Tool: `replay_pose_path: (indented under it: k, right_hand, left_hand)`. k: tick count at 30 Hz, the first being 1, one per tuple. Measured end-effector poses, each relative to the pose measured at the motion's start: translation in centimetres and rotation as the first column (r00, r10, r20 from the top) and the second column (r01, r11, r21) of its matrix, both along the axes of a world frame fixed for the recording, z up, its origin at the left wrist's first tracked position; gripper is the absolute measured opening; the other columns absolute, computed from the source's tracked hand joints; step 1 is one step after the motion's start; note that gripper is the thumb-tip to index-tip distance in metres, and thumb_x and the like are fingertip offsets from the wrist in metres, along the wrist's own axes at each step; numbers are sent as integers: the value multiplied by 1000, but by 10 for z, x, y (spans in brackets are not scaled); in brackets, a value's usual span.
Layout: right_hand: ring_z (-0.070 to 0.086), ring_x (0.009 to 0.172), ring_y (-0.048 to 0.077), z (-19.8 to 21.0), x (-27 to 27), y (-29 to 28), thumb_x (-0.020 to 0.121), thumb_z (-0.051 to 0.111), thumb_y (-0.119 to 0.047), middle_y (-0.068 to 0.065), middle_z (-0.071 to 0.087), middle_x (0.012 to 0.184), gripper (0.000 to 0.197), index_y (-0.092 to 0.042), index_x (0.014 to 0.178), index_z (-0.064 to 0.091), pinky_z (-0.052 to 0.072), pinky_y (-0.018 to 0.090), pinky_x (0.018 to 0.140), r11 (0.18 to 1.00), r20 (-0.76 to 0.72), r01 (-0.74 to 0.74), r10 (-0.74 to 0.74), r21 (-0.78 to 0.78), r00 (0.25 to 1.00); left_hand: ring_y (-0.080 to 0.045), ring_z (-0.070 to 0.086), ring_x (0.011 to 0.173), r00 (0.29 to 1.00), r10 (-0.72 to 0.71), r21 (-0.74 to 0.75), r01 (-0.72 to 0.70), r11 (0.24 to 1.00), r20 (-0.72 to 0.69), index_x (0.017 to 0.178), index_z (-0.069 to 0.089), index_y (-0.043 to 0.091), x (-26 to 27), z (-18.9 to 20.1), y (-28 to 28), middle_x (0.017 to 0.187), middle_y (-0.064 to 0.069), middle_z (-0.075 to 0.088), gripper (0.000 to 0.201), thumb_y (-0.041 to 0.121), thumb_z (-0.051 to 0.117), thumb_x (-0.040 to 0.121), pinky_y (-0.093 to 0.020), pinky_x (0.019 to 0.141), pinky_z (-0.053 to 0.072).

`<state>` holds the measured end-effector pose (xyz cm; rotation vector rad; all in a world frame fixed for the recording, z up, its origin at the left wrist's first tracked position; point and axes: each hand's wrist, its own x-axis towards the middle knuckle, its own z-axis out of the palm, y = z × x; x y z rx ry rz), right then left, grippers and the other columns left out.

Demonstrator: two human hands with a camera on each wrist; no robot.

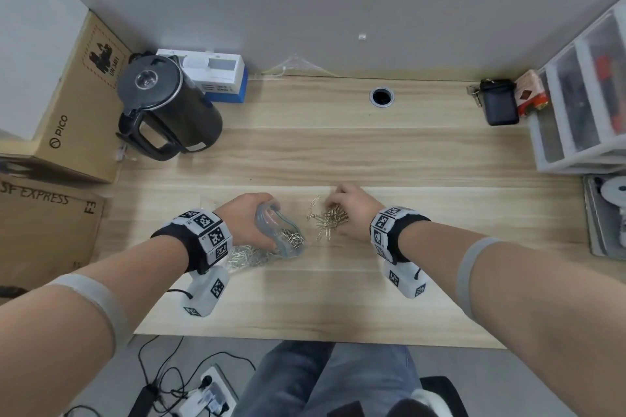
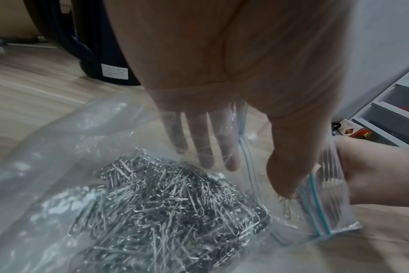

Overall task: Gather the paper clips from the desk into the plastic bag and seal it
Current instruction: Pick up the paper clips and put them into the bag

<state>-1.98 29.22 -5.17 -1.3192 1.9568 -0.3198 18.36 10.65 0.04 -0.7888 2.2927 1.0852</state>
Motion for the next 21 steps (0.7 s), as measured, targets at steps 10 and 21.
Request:
replay_pose_path:
  k: [10,21]
  right_hand:
    - [37,114,19,3,21,-2,57,83,-59,-4,39,125,91,-31,136,47,42,32,99,1000,-126,18,-17,6,992]
    - [45,109,22,4,21,-2,84,73,-28,-1,47,118,39,-28,121,63,40,32,100,999,-90,33,-34,-14,995]
  left_hand:
    - [-9,66,90,1000,10,-27,-11,1000,-10,114,58,29,3,-2,6,104,10,67,69,31,93,56,-27,78,55]
    - [-12,69,89,998,57,24,-57,998,-9,113,59,30,3,0,12,103,7,70,78,49,82,41,-40,81,60]
